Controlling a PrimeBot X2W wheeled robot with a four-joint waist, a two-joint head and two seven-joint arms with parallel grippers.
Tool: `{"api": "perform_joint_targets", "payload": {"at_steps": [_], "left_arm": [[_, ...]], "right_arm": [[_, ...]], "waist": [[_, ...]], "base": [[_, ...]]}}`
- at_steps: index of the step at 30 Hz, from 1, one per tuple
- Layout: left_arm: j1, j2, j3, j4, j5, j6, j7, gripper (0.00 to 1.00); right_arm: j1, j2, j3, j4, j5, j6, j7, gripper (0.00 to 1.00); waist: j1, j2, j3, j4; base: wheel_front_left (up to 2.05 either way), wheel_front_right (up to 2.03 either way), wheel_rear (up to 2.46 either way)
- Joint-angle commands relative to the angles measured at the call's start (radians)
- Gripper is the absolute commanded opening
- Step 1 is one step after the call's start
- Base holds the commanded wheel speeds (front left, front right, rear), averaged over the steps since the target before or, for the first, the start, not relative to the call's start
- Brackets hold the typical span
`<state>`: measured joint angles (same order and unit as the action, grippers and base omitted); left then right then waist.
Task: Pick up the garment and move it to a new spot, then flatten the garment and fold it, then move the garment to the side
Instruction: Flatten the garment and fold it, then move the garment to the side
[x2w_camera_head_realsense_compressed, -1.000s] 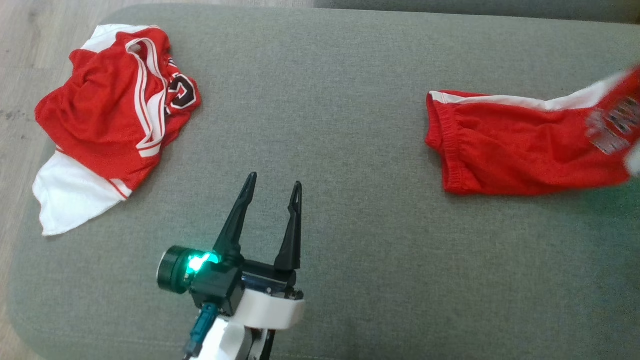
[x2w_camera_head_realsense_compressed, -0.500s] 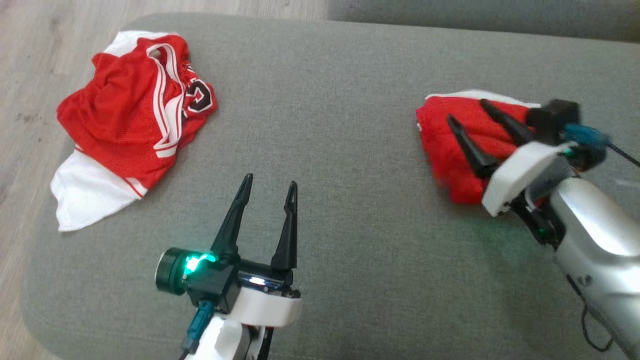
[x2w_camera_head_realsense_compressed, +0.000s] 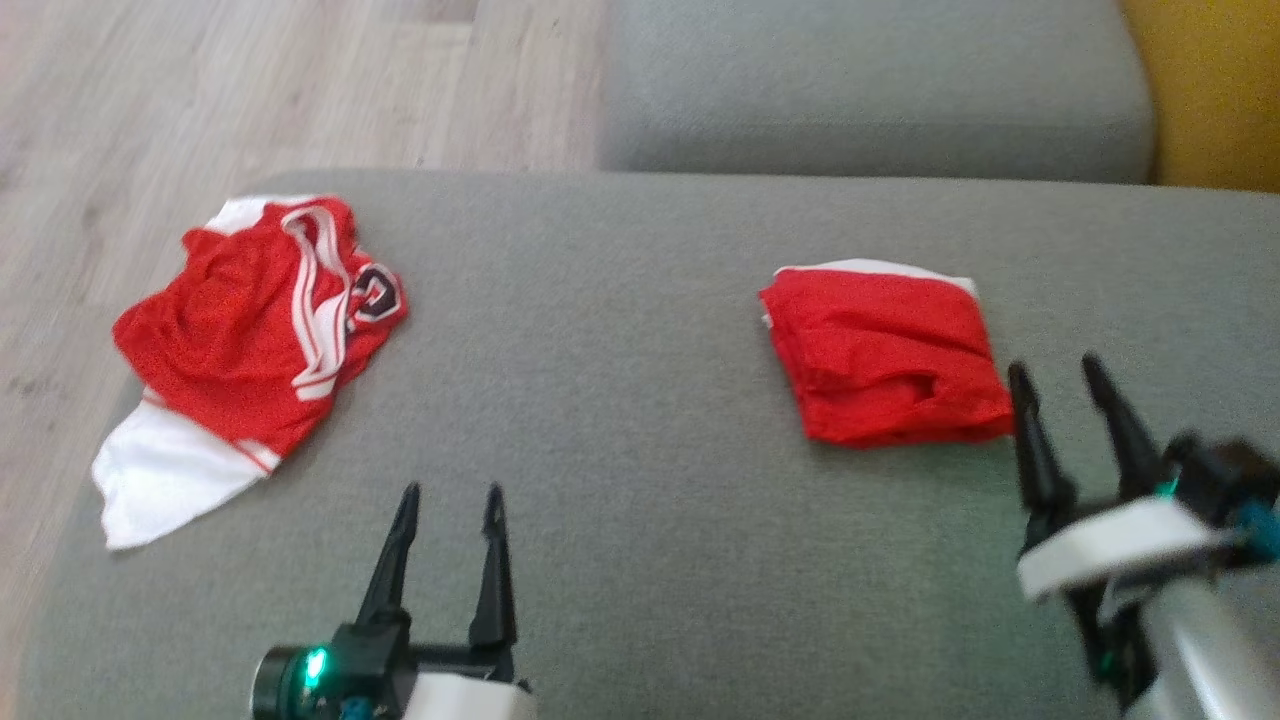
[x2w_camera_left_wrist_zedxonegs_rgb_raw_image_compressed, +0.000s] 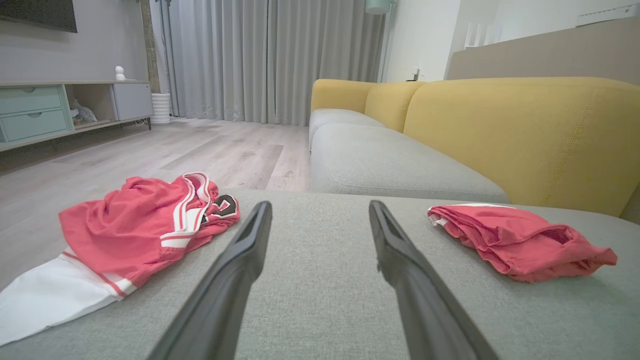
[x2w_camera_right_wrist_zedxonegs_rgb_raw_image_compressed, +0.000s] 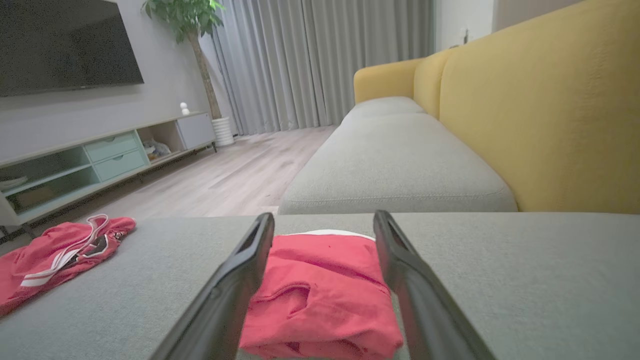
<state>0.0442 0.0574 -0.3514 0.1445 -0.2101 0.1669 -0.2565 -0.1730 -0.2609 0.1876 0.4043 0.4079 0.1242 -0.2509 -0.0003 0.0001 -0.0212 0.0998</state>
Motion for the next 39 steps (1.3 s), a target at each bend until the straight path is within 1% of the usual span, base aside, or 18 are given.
{"api": "perform_joint_targets", "payload": {"at_steps": [1,4,8,11,19,30,36,39], "left_arm": [[-0.027,-0.001,0.043,-0.026,0.012,0.002,-0.005,1.0],[0.003,0.0,0.072,-0.011,0.022,0.003,-0.005,1.0],[0.038,-0.001,0.104,0.007,0.033,-0.003,-0.005,1.0],[0.055,-0.002,0.119,0.017,0.042,-0.01,-0.005,1.0],[0.071,-0.005,0.135,0.043,0.052,-0.023,-0.005,1.0],[0.067,-0.007,0.143,0.047,0.054,-0.031,-0.005,1.0],[0.059,-0.007,0.14,0.042,0.056,-0.03,-0.005,1.0],[0.047,-0.007,0.134,0.036,0.057,-0.027,-0.005,1.0]], "right_arm": [[0.006,0.012,0.007,-0.051,-0.02,0.007,-0.01,1.0],[0.119,0.067,-0.034,-0.116,-0.081,0.007,-0.011,1.0],[0.212,0.11,-0.054,-0.152,-0.131,0.007,-0.011,1.0],[0.25,0.125,-0.064,-0.16,-0.155,0.007,-0.011,1.0],[0.269,0.138,-0.075,-0.162,-0.173,0.007,-0.011,1.0],[0.27,0.143,-0.071,-0.17,-0.178,0.007,-0.011,1.0],[0.263,0.141,-0.07,-0.175,-0.177,0.007,-0.011,1.0],[0.237,0.141,-0.073,-0.168,-0.169,0.007,-0.011,1.0]], "waist": [[0.0003,-0.0001,-0.03,-0.028],[0.0003,-0.0001,-0.051,-0.043],[0.0003,-0.0001,-0.074,-0.054],[0.0003,-0.0001,-0.085,-0.058],[0.0003,-0.0001,-0.097,-0.062],[0.0003,-0.0001,-0.081,-0.057],[0.0003,-0.0001,-0.057,-0.055],[0.0003,-0.0001,-0.025,-0.055]], "base": [[0.0,0.0,0.0],[0.0,0.0,0.0],[0.0,0.0,0.0],[0.0,0.0,0.0],[0.0,0.0,0.0],[0.0,0.0,0.0],[0.0,0.0,0.0],[0.0,0.0,0.0]]}}
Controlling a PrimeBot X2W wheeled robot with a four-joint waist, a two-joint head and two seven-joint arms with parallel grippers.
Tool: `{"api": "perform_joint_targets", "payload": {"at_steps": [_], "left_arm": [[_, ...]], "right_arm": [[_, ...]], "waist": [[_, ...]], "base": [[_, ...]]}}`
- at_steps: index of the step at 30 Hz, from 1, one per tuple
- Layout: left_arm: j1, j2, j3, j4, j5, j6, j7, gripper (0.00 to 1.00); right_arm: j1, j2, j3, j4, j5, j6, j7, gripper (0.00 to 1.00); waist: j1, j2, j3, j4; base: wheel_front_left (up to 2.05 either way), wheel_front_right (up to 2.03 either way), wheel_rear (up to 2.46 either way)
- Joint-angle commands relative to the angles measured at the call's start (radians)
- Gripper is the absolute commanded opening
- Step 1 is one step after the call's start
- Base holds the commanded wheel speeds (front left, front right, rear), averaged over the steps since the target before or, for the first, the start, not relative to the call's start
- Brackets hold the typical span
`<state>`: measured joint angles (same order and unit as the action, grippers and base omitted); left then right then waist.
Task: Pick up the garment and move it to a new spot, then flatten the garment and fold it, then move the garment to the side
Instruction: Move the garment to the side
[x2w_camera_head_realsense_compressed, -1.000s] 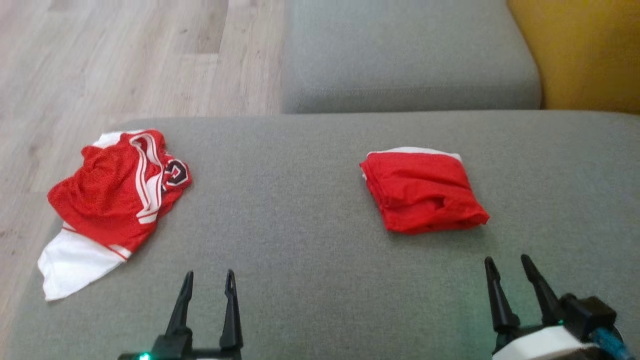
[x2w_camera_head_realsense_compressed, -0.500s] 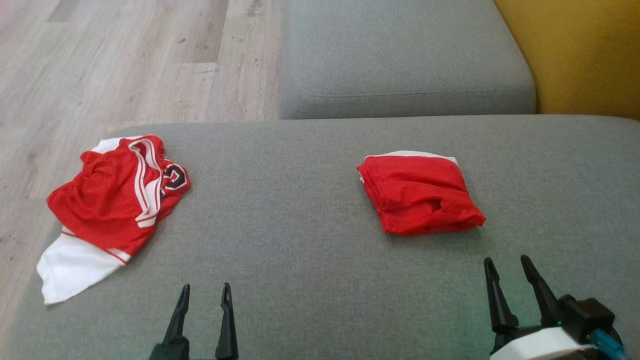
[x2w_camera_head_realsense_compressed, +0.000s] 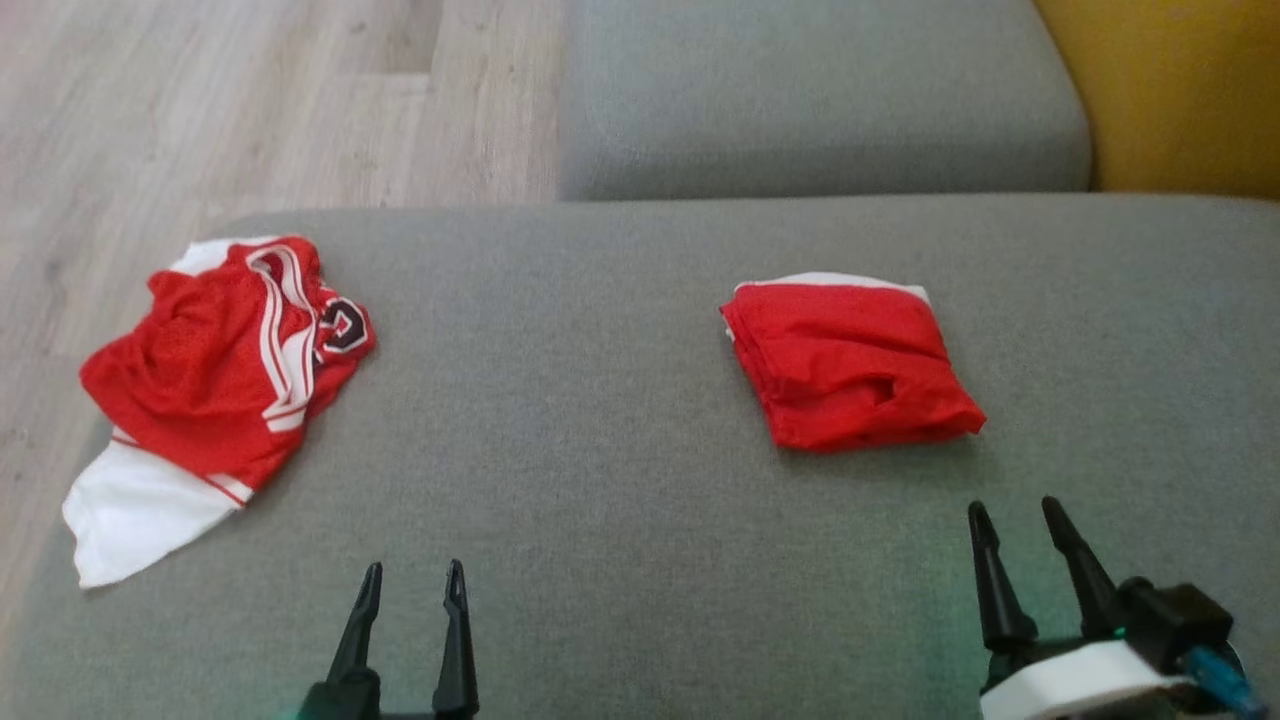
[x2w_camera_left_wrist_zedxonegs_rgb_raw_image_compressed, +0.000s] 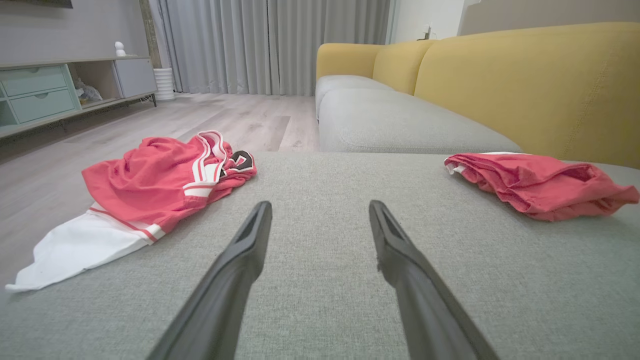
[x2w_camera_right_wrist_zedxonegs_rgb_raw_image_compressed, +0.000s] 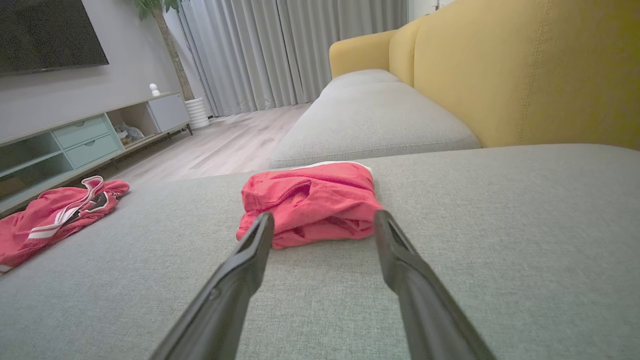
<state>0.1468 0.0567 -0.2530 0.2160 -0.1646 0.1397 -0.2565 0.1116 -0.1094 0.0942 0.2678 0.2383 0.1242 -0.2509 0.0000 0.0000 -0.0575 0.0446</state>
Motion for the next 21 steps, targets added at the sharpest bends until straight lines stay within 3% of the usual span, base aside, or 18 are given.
{"api": "perform_joint_targets", "payload": {"at_steps": [1,6,11,21], "left_arm": [[-0.061,-0.006,0.033,-0.037,0.012,0.0,-0.005,1.0],[-0.102,-0.006,0.008,-0.055,0.011,0.004,-0.005,1.0],[-0.177,-0.006,-0.032,-0.064,0.001,0.007,-0.005,1.0],[-0.29,-0.006,-0.099,-0.053,-0.026,0.022,-0.005,1.0]], "right_arm": [[-0.062,-0.012,0.021,-0.029,0.009,0.007,-0.011,1.0],[-0.172,-0.04,-0.01,0.0,0.076,0.007,-0.011,1.0],[-0.361,-0.129,0.005,0.129,0.122,0.007,-0.005,1.0],[-0.67,-0.229,0.07,0.462,0.292,0.007,0.203,1.0]], "waist": [[0.0,0.0,0.024,0.002],[0.0,0.0,0.108,0.021],[0.0,0.0,0.215,0.046],[0.0,0.0,0.33,0.094]], "base": [[0.0,0.0,0.0],[0.0,0.0,0.0],[0.0,0.0,0.0],[0.0,0.0,0.0]]}}
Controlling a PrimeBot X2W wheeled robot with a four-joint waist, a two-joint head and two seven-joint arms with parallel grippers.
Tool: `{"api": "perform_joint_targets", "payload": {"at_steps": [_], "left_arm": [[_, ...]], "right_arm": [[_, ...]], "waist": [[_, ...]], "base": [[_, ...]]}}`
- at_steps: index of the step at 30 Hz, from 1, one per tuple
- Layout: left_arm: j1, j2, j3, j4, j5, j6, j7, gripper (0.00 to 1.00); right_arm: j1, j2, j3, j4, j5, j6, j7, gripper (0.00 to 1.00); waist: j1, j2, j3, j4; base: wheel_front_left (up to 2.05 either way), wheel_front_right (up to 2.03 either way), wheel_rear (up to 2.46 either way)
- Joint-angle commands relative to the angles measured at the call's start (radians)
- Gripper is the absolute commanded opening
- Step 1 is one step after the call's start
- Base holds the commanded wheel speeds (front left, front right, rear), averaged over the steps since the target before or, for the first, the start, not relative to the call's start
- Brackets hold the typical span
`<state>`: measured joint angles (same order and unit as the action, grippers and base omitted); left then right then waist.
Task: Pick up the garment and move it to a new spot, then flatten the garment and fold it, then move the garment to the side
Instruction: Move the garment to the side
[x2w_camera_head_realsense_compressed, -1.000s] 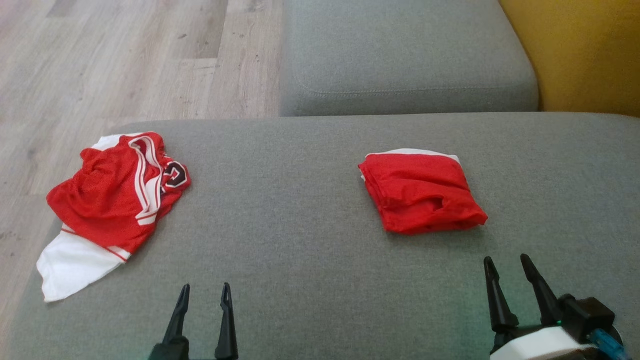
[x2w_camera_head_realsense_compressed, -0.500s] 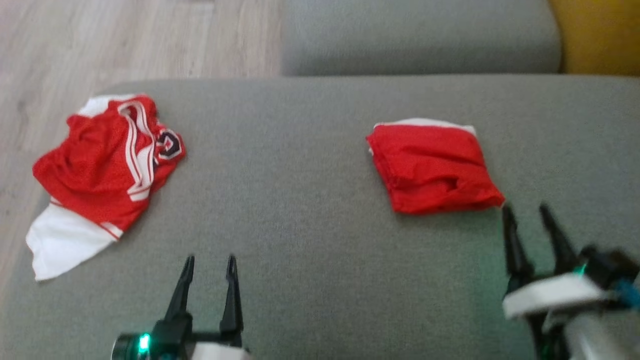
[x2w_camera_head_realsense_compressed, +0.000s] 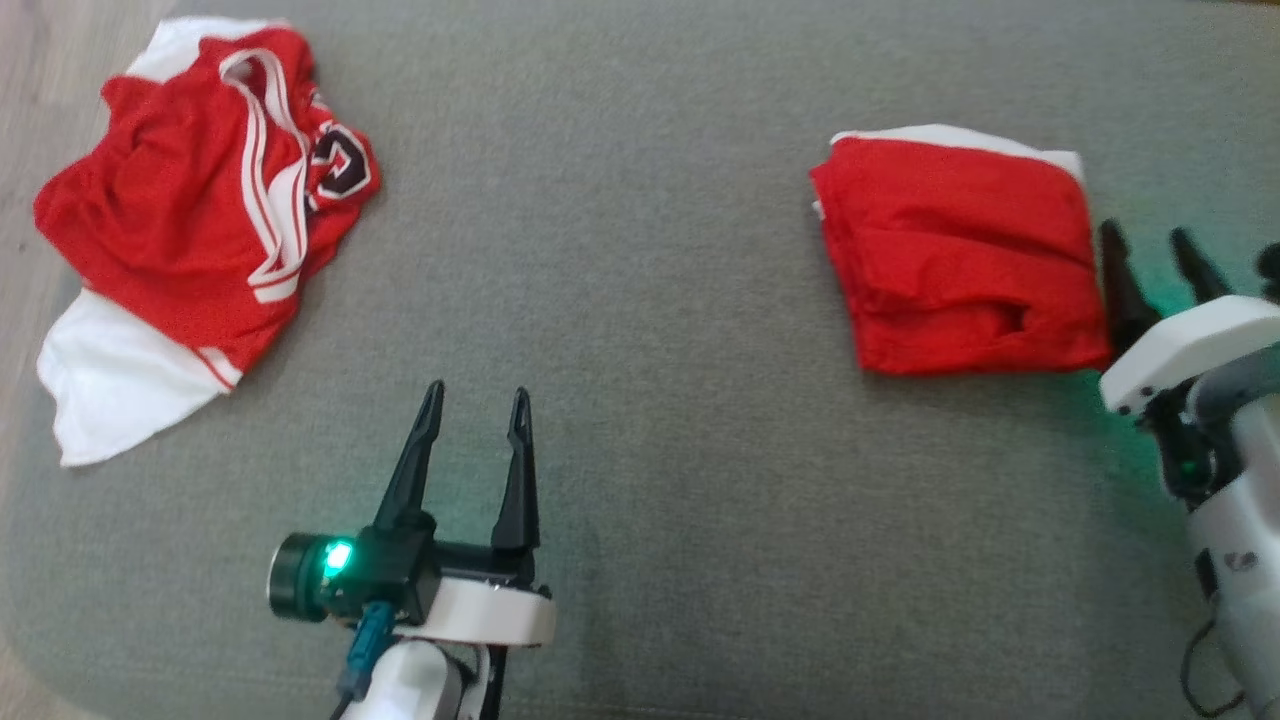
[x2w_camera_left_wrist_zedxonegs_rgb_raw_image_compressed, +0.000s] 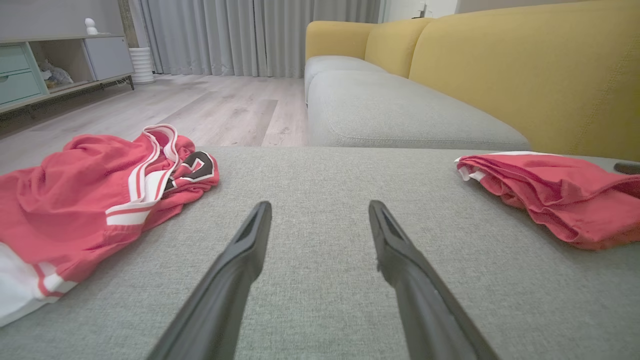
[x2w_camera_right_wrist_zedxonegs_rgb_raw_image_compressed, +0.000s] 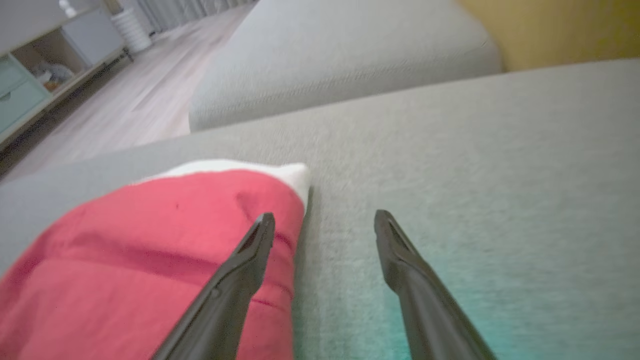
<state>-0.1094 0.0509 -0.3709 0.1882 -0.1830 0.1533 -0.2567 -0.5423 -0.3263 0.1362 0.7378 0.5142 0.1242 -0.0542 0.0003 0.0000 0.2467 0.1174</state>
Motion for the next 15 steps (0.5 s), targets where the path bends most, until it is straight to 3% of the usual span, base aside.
{"api": "perform_joint_targets", "payload": {"at_steps": [1,3,4,5,11,15], "left_arm": [[-0.041,-0.001,0.014,-0.024,-0.011,0.01,-0.005,1.0],[-0.053,-0.001,0.006,-0.02,-0.018,0.015,-0.005,1.0],[-0.06,-0.001,0.001,-0.018,-0.023,0.021,-0.005,1.0],[-0.062,-0.001,0.001,-0.017,-0.025,0.023,-0.005,1.0],[-0.057,-0.001,0.021,-0.018,-0.015,0.029,-0.005,1.0],[-0.071,-0.001,0.039,-0.023,-0.002,0.019,-0.005,1.0]], "right_arm": [[-0.025,-0.014,0.047,0.014,0.028,0.007,0.015,1.0],[-0.032,-0.009,0.081,0.047,0.061,0.007,0.025,1.0],[-0.028,-0.001,0.124,0.056,0.102,0.007,0.027,0.4],[-0.026,-0.003,0.142,0.056,0.12,0.007,0.019,0.0],[-0.043,-0.061,0.213,0.074,0.165,0.007,-0.058,0.0],[-0.072,-0.153,0.256,0.093,0.153,0.007,-0.073,0.0]], "waist": [[-0.0003,0.0,0.031,0.024],[-0.0003,0.0,0.037,0.029],[-0.0003,0.0,0.041,0.029],[-0.0003,0.0,0.042,0.028],[-0.0003,0.0,0.048,-0.021],[-0.0003,0.0,0.076,-0.068]], "base": [[0.0,0.0,0.0],[0.0,0.0,0.0],[0.0,0.0,0.0],[0.0,0.0,0.0],[0.0,0.0,0.0],[0.0,0.0,0.0]]}}
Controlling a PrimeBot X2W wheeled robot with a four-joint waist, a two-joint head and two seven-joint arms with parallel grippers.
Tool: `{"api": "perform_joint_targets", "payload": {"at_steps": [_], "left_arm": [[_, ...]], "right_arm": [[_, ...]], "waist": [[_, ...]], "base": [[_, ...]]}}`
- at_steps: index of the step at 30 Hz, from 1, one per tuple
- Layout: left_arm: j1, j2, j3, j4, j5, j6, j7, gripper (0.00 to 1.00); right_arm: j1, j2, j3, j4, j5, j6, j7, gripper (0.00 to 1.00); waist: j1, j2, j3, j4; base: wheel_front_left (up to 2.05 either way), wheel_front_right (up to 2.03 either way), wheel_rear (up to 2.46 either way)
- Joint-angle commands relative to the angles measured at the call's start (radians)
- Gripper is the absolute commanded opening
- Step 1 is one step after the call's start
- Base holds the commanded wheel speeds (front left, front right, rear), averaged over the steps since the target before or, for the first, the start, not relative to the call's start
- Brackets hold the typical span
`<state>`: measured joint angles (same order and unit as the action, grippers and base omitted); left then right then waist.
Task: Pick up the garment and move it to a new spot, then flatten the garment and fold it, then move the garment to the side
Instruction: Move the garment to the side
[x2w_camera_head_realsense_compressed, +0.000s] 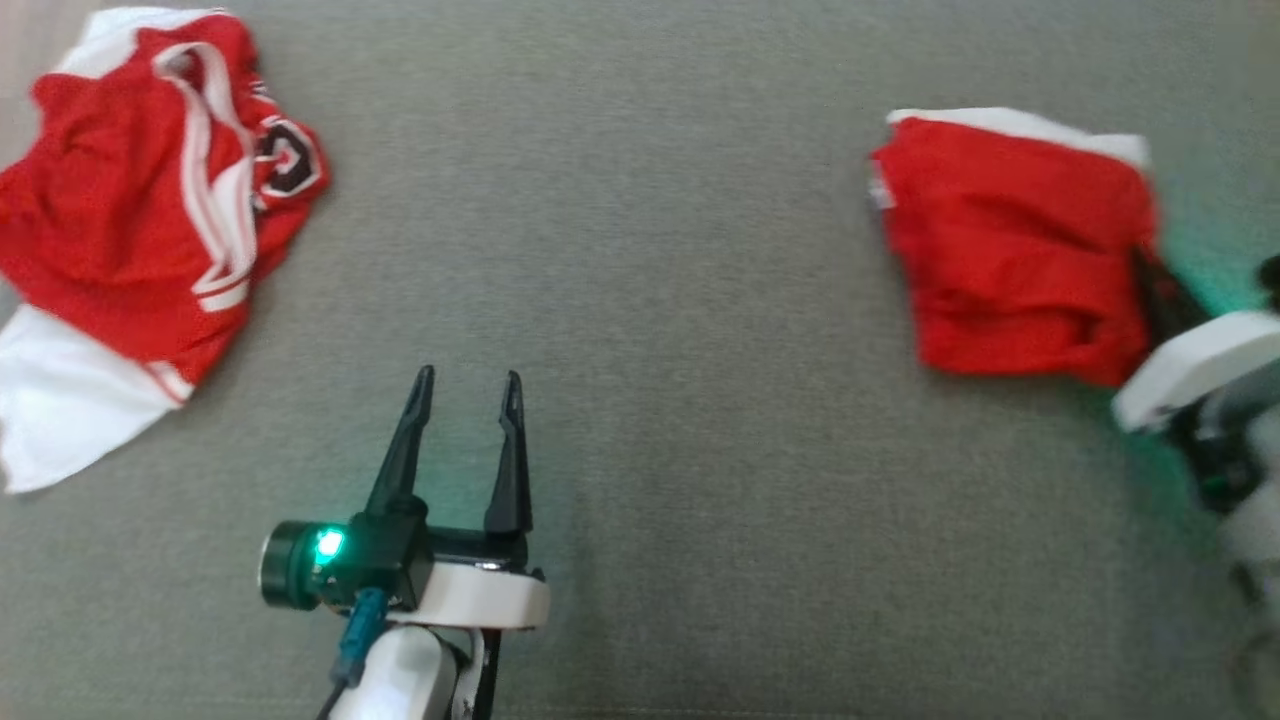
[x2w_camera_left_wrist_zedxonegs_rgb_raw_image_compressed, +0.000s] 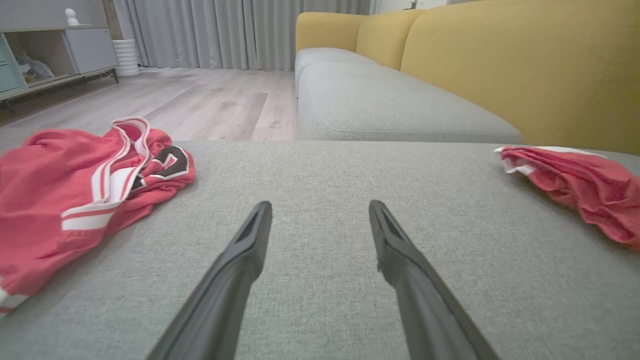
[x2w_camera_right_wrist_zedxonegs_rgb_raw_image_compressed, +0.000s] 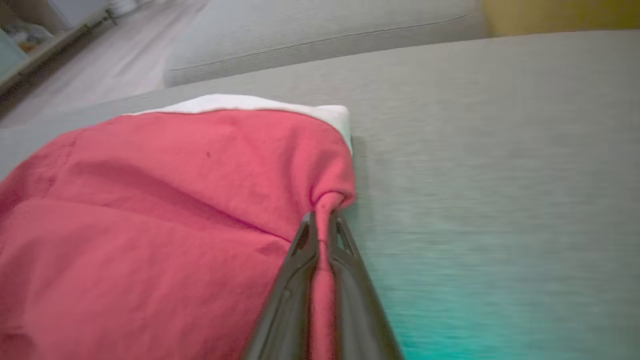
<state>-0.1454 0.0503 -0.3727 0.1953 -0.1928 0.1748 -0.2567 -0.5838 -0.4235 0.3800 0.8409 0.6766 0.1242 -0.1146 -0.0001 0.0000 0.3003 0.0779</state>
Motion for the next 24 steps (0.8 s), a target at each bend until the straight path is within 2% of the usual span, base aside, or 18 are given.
{"api": "perform_joint_targets", "payload": {"at_steps": [1,4,5,13,17,18,19,22,24], "left_arm": [[-0.042,0.0,0.043,-0.035,0.009,-0.003,-0.005,1.0],[-0.072,0.0,0.045,-0.045,0.013,-0.006,-0.005,1.0],[-0.072,0.0,0.045,-0.045,0.013,-0.006,-0.005,1.0],[-0.18,0.0,0.003,-0.053,0.054,-0.006,-0.005,1.0],[-0.213,0.0,-0.011,-0.055,0.055,-0.004,-0.005,1.0],[-0.218,0.0,-0.014,-0.054,0.054,-0.004,-0.005,1.0],[-0.223,0.0,-0.016,-0.051,0.053,-0.004,-0.005,1.0],[-0.227,0.0,-0.024,-0.037,0.043,-0.005,-0.005,1.0],[-0.221,0.0,-0.025,-0.03,0.033,-0.004,-0.005,1.0]], "right_arm": [[-0.037,-0.09,0.021,-0.006,-0.019,0.007,-0.014,0.0],[-0.053,-0.193,0.028,0.004,-0.037,0.007,-0.021,0.0],[-0.053,-0.193,0.028,0.004,-0.037,0.007,-0.021,0.0],[-0.092,-0.449,-0.02,0.06,-0.092,0.007,-0.072,0.0],[-0.133,-0.523,-0.063,0.082,-0.143,0.007,-0.109,0.0],[-0.143,-0.538,-0.07,0.087,-0.171,0.007,-0.117,0.41],[-0.156,-0.549,-0.081,0.093,-0.202,0.007,-0.124,1.0],[-0.179,-0.529,-0.11,0.108,-0.276,0.007,-0.135,1.0],[-0.183,-0.49,-0.13,0.111,-0.325,0.007,-0.14,1.0]], "waist": [[0.0001,0.0,0.036,-0.039],[0.0001,0.0,0.079,-0.064],[0.0001,0.0,0.079,-0.064],[0.0001,0.0,0.195,-0.086],[0.0001,0.0,0.223,-0.085],[0.0001,0.0,0.225,-0.084],[0.0001,0.0,0.224,-0.083],[0.0001,0.0,0.197,-0.078],[0.0001,0.0,0.166,-0.074]], "base": [[0.0,0.0,0.0],[0.0,0.0,0.0],[0.0,0.0,0.0],[0.0,0.0,0.0],[0.0,0.0,0.0],[0.0,0.0,0.0],[0.0,0.0,0.0],[0.0,0.0,0.0],[0.0,0.0,0.0]]}}
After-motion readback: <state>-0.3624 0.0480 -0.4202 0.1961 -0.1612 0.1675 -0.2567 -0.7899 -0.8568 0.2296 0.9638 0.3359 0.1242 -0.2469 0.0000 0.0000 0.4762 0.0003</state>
